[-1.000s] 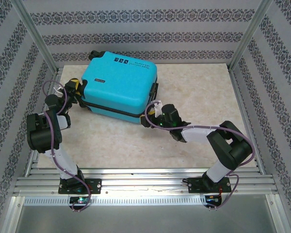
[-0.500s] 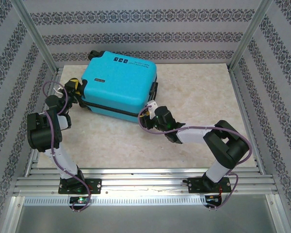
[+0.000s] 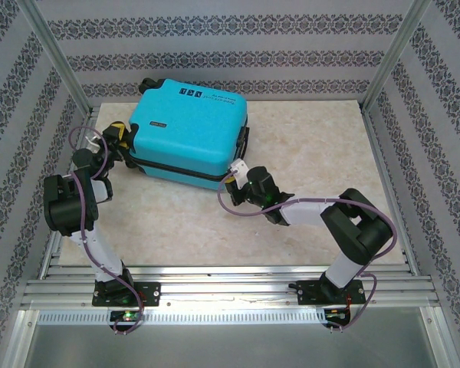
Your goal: Pack the luggage
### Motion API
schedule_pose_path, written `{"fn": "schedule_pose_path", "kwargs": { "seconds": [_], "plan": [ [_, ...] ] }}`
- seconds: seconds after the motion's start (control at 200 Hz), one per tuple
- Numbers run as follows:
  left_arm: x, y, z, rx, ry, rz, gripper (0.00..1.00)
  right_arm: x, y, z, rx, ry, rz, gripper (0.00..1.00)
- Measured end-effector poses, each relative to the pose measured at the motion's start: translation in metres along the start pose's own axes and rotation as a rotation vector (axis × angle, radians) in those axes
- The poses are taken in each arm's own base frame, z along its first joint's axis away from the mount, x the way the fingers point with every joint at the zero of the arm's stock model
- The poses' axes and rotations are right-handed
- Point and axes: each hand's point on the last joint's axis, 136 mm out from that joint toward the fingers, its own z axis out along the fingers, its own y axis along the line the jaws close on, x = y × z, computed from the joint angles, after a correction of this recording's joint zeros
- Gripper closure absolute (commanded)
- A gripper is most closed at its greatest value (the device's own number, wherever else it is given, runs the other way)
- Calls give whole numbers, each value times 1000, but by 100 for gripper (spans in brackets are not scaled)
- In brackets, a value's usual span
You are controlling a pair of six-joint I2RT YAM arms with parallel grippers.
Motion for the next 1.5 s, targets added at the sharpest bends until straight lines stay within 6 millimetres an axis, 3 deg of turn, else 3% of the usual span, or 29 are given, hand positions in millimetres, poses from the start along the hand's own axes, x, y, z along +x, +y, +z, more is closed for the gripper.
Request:
{"fn": "schedule_pose_path", "kwargs": {
  "seconds": [0.3, 0.635, 0.974, 1.499],
  "plan": [
    [11, 1, 12, -9, 126, -5, 100, 0, -11, -15, -121, -25, 36, 100],
    [13, 5, 21, -38, 207, 8, 100, 2, -4, -22, -234, -19, 70, 100],
    [17, 9, 24, -107, 308, 22, 100, 1, -27, -24, -95, -3, 166, 100],
    [19, 13, 24, -171, 399, 38, 100, -14, -73, -29, 65, 76, 506, 100]
  ]
}}
